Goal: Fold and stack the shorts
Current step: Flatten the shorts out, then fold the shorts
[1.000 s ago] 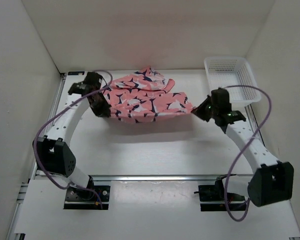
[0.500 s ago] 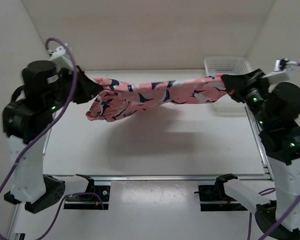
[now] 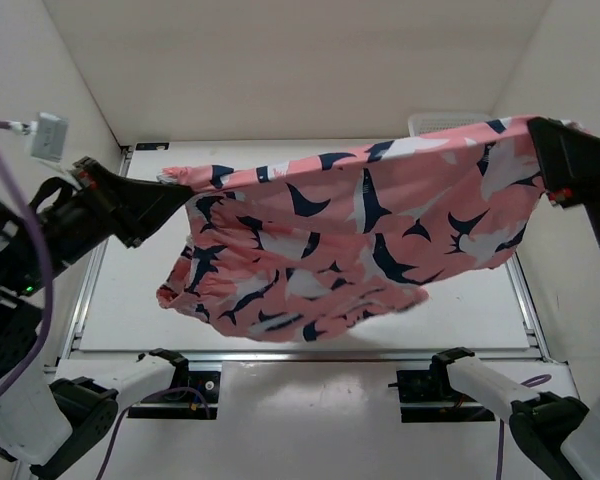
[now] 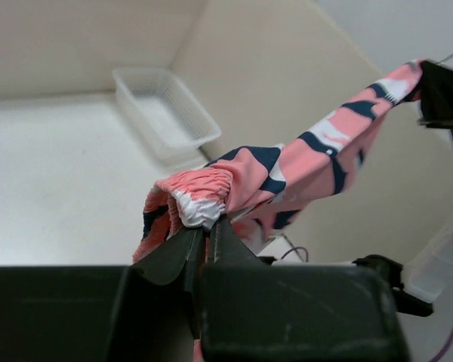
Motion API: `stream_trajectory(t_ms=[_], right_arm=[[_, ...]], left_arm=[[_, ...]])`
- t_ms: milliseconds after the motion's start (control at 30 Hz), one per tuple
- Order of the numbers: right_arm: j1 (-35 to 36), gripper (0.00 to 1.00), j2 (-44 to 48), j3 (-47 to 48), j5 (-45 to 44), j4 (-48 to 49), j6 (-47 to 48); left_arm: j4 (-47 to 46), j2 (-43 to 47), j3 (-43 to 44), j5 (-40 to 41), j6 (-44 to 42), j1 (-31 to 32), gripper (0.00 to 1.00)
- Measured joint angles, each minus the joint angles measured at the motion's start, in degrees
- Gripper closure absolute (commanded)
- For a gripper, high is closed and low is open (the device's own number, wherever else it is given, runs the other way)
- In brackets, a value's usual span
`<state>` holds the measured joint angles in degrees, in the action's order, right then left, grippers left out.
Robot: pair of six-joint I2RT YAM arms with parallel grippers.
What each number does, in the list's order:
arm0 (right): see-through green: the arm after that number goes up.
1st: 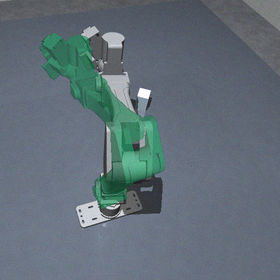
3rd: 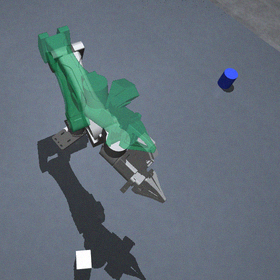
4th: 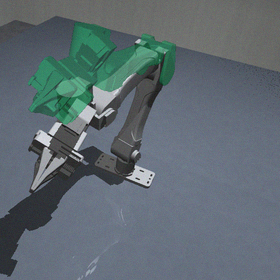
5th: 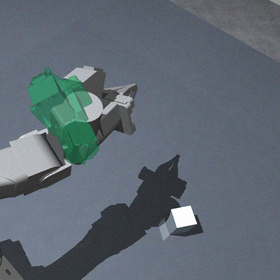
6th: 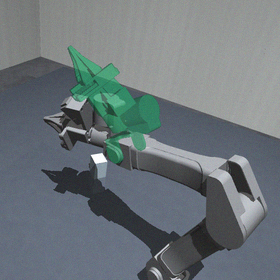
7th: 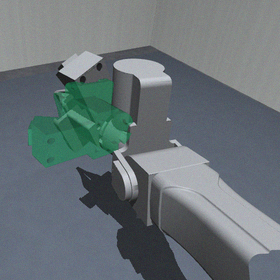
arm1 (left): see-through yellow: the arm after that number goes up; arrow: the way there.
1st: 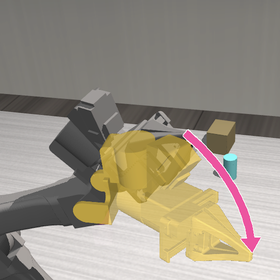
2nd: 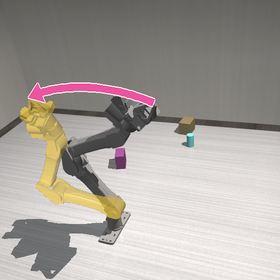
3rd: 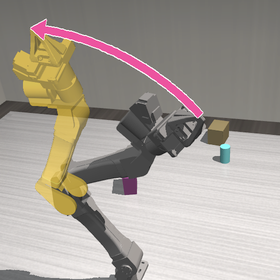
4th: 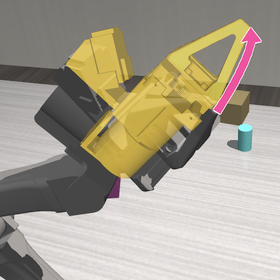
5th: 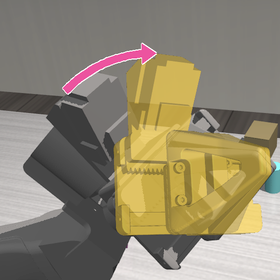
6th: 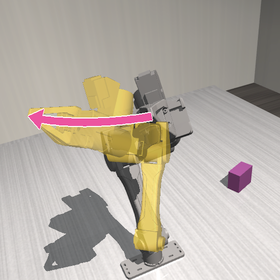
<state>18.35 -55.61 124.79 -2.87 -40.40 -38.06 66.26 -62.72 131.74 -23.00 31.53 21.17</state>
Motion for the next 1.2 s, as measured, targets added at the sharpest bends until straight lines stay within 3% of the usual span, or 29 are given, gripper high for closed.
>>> stream_trajectory(t_ms=[167, 300, 500, 700, 867, 1067, 1200], right_arm=[[0.0, 1.0, -7.9, -2.2, -3.4, 0.3, 3.0], [-0.9, 1.0, -19.3, -7.1, -4.0, 1.9, 5.6], [-2.1, 1.0, -44.1, -8.3, -2.3, 4.3, 9.0], [-2.9, 1.0, -64.8, -2.4, -0.4, 3.7, 10.4], [-3.3, 1.0, -77.1, 12.7, 3.8, 3.3, 10.4], [-3.8, 1.0, -78.7, 17.5, 8.3, 5.5, 10.4], [-3.6, 1.0, -73.9, 8.9, 9.6, 6.9, 11.5]], left_arm=[[-3.4, 2.3, -16.6, 4.5, 2.8, -0.1, 0.9], [-4.7, 1.7, -31.1, 8.8, 5.0, -1.6, 0.9], [-9.3, -11.8, -41.2, 11.1, 5.4, -8.0, 0.9], [-13.6, -32.3, -40.3, 12.4, 5.4, -14.6, 0.9], [-14.5, -45.9, -31.5, 11.5, 5.6, -18.8, 0.9], [-15.6, -54.7, -18.3, 9.7, 6.1, -20.7, 0.9], [-16.3, -59.2, -13.2, 7.5, 6.3, -21.4, 0.9]])
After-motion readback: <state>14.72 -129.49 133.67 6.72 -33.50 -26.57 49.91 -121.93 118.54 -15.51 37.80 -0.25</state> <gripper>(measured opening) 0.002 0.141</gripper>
